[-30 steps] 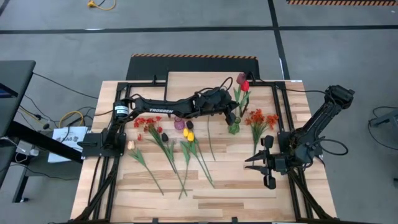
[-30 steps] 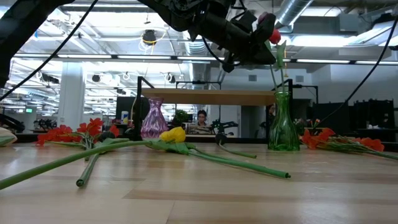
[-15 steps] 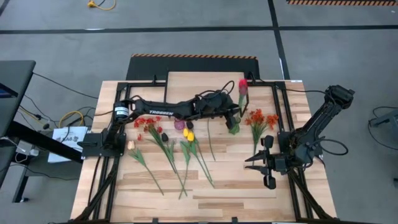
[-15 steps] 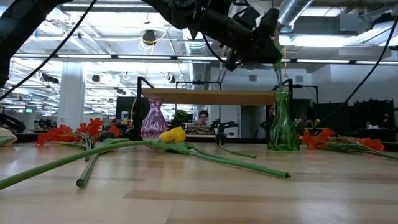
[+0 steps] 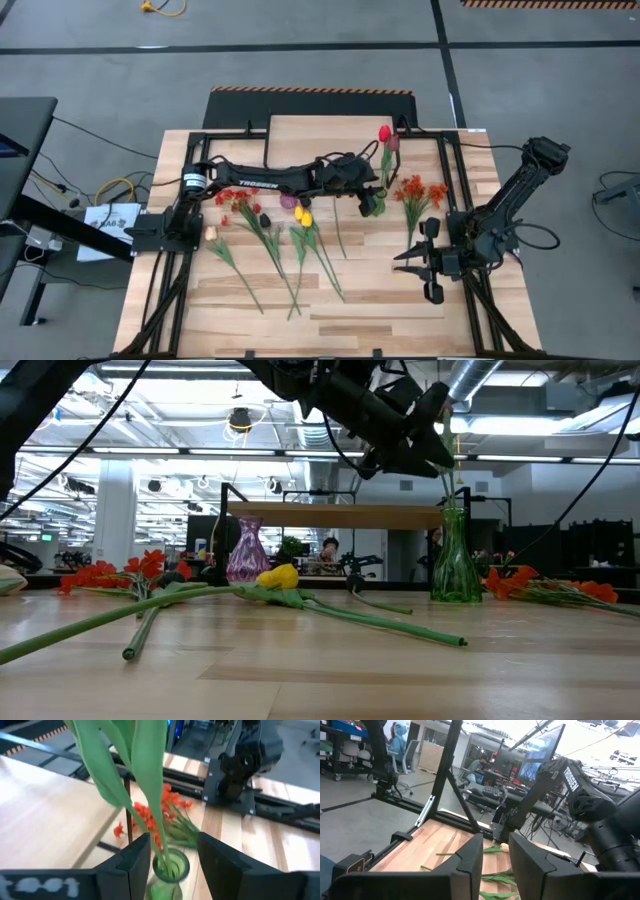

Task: Pick and place flowers into a vace then onto a shelf
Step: Put the yellow tulip into the green vase

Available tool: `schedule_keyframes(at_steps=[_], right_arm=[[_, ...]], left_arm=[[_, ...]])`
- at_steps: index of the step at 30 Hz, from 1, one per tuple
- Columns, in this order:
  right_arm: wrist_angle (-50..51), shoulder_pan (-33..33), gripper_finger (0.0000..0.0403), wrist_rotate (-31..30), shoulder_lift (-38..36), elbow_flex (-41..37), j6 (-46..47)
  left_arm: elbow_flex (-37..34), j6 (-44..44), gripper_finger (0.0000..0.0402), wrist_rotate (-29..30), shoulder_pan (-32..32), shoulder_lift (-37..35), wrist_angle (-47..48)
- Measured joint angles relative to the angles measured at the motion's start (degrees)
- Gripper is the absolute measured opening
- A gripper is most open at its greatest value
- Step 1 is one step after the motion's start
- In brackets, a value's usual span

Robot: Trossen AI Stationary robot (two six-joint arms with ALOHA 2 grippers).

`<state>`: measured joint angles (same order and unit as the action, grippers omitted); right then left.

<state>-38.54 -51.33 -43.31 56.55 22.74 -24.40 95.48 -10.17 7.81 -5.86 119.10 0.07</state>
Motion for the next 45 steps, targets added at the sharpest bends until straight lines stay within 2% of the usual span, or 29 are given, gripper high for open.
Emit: schedule_keyframes(at_steps=[9, 13, 18, 21, 26, 29, 33, 38, 42, 45], right_arm=[[0.4, 0.0, 0.0087, 0.0, 0.0, 0.0, 0.5], [0.4, 0.1, 0.0087, -0.1, 0.0, 0.0, 1.9], [1.0, 1.3, 0.0087, -0.1, 0.0, 0.0, 4.7], [1.8, 3.0, 0.0087, -0.2, 0.1, 0.0, 6.9], [2.2, 6.9, 0.0087, -0.2, 2.3, 0.2, 10.8], [2.1, 10.0, 0.0087, -0.3, 5.3, 2.4, 12.0], [4.9, 14.1, 0.0087, -0.2, 11.8, 6.8, 13.9], [9.3, 18.2, 0.0087, -0.8, 19.3, 13.8, 18.4], [15.7, 18.4, 0.0087, -1.8, 22.0, 18.3, 20.2], [20.1, 17.6, 0.0087, -1.8, 22.5, 19.9, 21.5]], left_arm=[[0.0, 3.8, 0.0151, 1.2, 5.3, -7.0, 10.2], [-0.1, 7.3, 0.0151, 6.8, 11.0, -13.1, 14.8], [-4.8, 9.3, 0.0151, 16.4, 20.1, -22.0, 12.3], [-12.6, 8.7, 0.0151, 19.1, 25.3, -28.4, 5.0], [-31.9, 6.7, 0.0151, 19.5, 31.7, -38.4, -15.0], [-43.3, 6.5, 0.0151, 19.4, 33.9, -43.0, -29.5], [-55.5, 4.7, 0.0151, 19.5, 34.9, -47.5, -40.9], [-66.3, -2.9, 0.0151, 21.2, 34.4, -49.8, -48.3], [-70.7, -9.1, 0.0151, 22.2, 34.3, -49.7, -48.2], [-71.6, -11.8, 0.0151, 21.2, 34.3, -49.7, -44.4]])
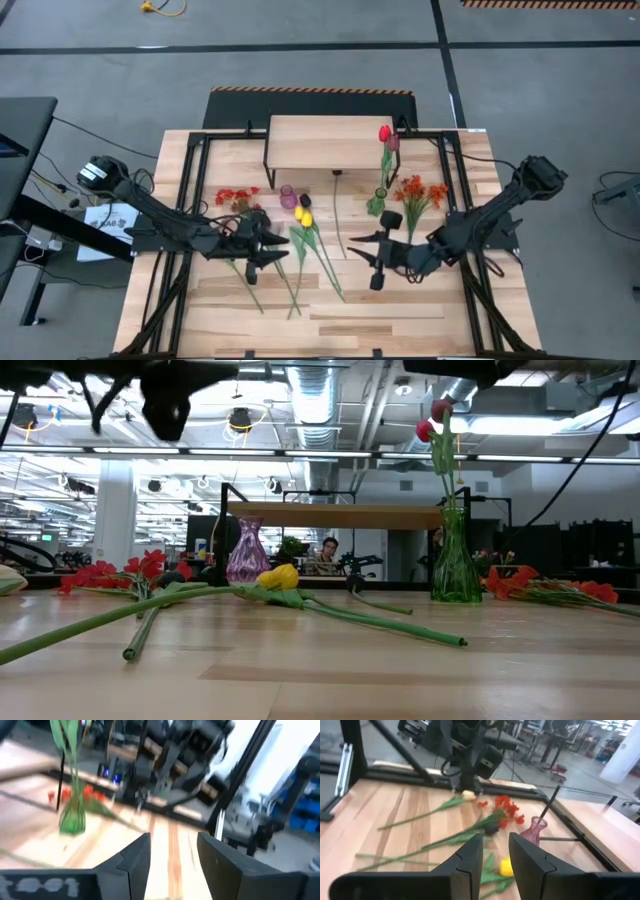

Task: Pick and place flowers into a vace then onto a shelf
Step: Put the yellow tulip into the green vase

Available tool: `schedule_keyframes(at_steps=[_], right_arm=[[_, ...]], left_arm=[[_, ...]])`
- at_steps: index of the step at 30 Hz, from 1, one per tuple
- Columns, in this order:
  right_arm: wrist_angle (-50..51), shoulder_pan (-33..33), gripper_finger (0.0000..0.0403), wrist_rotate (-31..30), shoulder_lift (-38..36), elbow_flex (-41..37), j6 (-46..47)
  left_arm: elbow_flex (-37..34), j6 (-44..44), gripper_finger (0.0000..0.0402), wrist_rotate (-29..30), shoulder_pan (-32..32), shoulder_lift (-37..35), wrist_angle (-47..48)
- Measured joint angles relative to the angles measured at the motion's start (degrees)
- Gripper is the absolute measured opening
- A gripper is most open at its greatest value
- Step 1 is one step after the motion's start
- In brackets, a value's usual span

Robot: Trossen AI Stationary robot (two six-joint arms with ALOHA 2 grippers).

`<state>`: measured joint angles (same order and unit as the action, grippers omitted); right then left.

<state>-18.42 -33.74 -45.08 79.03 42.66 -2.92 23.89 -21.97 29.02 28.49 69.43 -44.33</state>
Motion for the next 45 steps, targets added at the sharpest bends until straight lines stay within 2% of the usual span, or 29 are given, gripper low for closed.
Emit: schedule_keyframes(at_steps=[6, 12, 15, 22, 30, 35, 40, 45], right_arm=[[1.4, -1.8, 0.0087, 0.0, -0.7, 0.1, -0.4], [3.9, -1.3, 0.0087, -0.1, -1.5, 0.2, -2.9], [5.1, -0.9, 0.0087, -0.2, -1.5, 0.2, -3.1], [6.1, -0.2, 0.0087, -0.2, -1.5, 0.2, -3.1], [6.2, -0.4, 0.0087, -0.2, -1.5, 0.2, -3.1], [6.0, -0.2, 0.0087, -0.2, -1.5, 0.2, -3.1], [6.0, 0.2, 0.0087, -0.1, -1.5, 0.2, -3.1], [5.8, 0.1, 0.0087, 0.0, -1.5, 0.1, -3.1]], left_arm=[[-0.1, -4.7, 0.0151, -1.8, 0.0, 0.1, 11.2], [1.1, -18.5, 0.0151, -0.7, -1.1, 0.1, 20.4], [3.3, -21.1, 0.0151, 1.1, -1.4, 1.0, 24.8], [11.1, -20.7, 0.0151, 1.3, -2.3, 10.3, 28.6], [24.2, -28.4, 0.0151, 1.0, -3.3, 21.1, 54.5], [29.9, -29.7, 0.0151, -4.1, -3.0, 24.6, 60.0], [31.8, -32.4, 0.0151, -9.7, -3.3, 25.4, 62.8], [31.9, -38.4, 0.0151, -10.9, -4.1, 25.4, 69.1]])
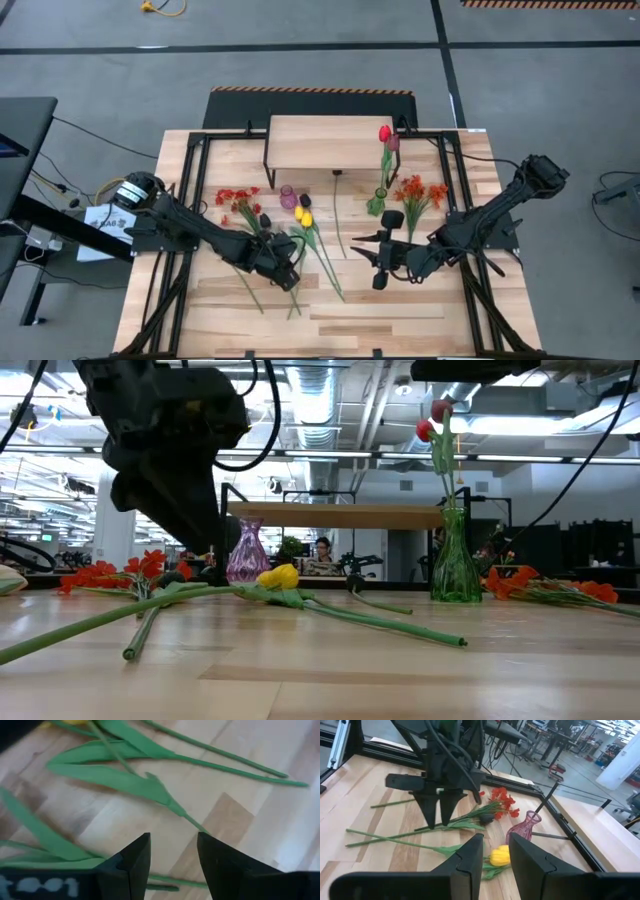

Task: Pick and place flowers into a vace then onto a shelf
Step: Put the yellow tulip into the green vase

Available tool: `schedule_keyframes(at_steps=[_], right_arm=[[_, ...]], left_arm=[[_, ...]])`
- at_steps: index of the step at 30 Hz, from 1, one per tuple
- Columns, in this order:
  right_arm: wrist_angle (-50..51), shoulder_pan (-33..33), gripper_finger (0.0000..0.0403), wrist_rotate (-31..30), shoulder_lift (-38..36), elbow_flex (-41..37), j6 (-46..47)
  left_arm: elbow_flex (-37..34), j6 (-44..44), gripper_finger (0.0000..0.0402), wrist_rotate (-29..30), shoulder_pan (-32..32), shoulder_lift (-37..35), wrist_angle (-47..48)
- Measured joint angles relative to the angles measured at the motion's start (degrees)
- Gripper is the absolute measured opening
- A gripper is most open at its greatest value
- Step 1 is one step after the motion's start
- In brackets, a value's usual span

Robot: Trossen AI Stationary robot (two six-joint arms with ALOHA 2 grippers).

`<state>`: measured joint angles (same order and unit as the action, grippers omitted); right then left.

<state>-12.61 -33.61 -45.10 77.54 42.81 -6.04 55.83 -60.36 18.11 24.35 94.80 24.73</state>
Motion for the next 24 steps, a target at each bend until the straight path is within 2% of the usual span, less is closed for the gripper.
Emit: schedule_keyframes(at_steps=[5, 11, 18, 24], right_arm=[[0.0, 0.0, 0.0087, 0.0, 0.0, 0.0, 0.0], [-0.1, 0.0, 0.0087, 0.0, 0.0, 0.0, 0.0], [-0.2, 0.0, 0.0087, 0.0, 0.0, 0.0, 0.0], [0.2, 0.0, 0.0087, 0.0, 0.0, 0.0, 0.0]], left_arm=[[0.0, -0.9, 0.0151, -0.5, -0.1, 0.0, -2.0], [0.0, -1.5, 0.0151, -4.2, -0.9, 0.7, -5.4], [0.0, -1.6, 0.0151, -8.6, -2.3, 4.2, -5.7], [1.4, -0.4, 0.0151, -9.7, -2.7, 4.8, -6.4]])
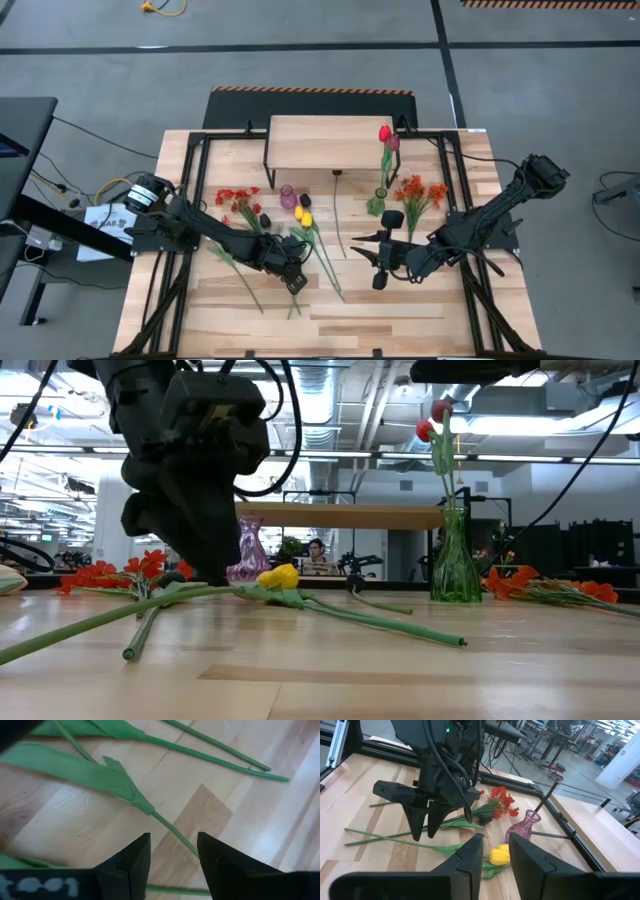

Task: Pick and place flowers into a vace then onto a shelf
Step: Put the yellow tulip into the green vase

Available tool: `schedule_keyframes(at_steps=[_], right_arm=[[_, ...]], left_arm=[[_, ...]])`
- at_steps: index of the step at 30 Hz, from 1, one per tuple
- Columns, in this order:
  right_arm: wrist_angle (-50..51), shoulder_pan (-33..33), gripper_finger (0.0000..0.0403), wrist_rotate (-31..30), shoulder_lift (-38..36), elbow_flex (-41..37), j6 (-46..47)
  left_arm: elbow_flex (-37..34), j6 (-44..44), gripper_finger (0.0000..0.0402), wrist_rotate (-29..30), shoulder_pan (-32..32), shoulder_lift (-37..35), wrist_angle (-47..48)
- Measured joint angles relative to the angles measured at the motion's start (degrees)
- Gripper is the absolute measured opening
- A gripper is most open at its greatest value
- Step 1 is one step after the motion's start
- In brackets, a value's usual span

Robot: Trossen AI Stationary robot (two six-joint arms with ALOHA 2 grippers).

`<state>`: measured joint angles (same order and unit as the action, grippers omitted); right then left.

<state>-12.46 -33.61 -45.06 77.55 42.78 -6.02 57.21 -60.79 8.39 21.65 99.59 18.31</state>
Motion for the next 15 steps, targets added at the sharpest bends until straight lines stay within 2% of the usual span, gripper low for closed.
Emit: schedule_keyframes(at_steps=[15], right_arm=[[0.0, 0.0, 0.0087, 0.0, 0.0, 0.0, 0.0]], left_arm=[[0.7, 1.6, 0.0151, -0.8, -1.2, 0.0, 0.3]])
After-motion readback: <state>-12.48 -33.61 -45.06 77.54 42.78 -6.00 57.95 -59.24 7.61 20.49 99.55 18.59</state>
